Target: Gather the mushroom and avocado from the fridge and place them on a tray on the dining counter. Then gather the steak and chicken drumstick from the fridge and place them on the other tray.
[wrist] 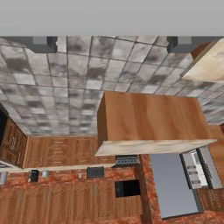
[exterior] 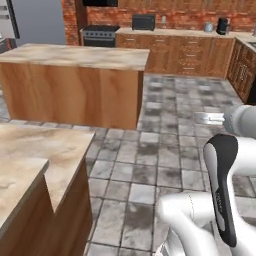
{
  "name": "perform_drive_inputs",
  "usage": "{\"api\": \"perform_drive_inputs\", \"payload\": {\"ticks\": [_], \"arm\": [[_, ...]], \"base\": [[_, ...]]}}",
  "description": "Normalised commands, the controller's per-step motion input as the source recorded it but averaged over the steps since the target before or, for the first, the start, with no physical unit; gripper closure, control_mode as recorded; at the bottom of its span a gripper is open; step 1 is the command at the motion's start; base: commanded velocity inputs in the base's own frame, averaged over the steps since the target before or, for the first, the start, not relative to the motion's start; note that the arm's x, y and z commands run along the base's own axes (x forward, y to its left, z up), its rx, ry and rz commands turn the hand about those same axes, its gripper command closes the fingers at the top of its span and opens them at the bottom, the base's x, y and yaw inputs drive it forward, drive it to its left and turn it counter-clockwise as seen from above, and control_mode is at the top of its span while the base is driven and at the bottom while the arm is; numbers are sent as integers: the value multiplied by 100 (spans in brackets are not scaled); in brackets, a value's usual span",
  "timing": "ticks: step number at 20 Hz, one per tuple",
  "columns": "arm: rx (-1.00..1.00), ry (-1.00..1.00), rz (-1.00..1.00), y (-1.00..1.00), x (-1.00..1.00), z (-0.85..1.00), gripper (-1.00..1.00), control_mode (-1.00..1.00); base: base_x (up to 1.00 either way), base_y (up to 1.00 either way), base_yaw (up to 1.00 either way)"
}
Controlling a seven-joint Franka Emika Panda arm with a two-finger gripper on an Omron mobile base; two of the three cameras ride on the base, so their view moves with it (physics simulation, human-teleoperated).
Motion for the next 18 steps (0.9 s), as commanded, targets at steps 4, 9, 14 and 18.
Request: {"api": "perform_drive_inputs", "payload": {"ticks": [4, 9, 14, 18], "arm": [[0, 0, 0, 0, 0, 0, -100, 100], [0, 0, 0, 0, 0, 0, -100, 100], [0, 0, 0, 0, 0, 0, -100, 100], [0, 0, 0, 0, 0, 0, -100, 100]], "base": [[93, -46, 34], [87, -44, 37], [74, -35, 42], [70, -36, 41]]}}
